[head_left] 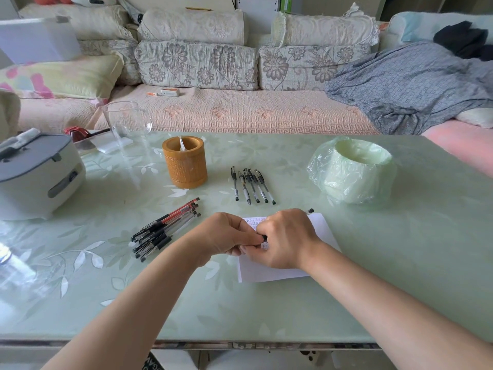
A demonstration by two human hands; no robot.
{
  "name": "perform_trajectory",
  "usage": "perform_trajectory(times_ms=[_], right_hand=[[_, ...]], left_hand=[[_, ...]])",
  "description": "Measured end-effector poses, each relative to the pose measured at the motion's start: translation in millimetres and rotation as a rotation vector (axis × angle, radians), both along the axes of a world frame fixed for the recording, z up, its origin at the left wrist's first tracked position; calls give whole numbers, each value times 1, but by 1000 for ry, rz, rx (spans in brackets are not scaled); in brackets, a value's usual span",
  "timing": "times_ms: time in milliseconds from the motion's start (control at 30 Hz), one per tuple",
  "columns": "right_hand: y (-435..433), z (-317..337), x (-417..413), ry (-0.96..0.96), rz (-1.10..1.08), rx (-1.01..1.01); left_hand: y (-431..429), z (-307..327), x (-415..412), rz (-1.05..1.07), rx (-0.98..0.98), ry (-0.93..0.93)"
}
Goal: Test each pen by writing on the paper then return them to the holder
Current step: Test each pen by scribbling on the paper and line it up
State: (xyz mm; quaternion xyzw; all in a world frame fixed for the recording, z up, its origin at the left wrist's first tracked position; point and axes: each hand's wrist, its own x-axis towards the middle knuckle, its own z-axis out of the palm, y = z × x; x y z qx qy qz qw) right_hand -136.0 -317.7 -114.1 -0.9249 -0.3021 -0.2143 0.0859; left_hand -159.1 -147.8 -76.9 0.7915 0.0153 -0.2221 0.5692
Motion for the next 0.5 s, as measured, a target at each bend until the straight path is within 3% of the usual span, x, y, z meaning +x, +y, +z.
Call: perform_trajectory(times_ms=[233,500], right_hand=[[1,-3,0,-7,-39,-65],[1,-3,-2,-18,-17,-29]], left_hand=[[-6,0,-3,95,70,-109],[-4,2,-3,53,8,-38]])
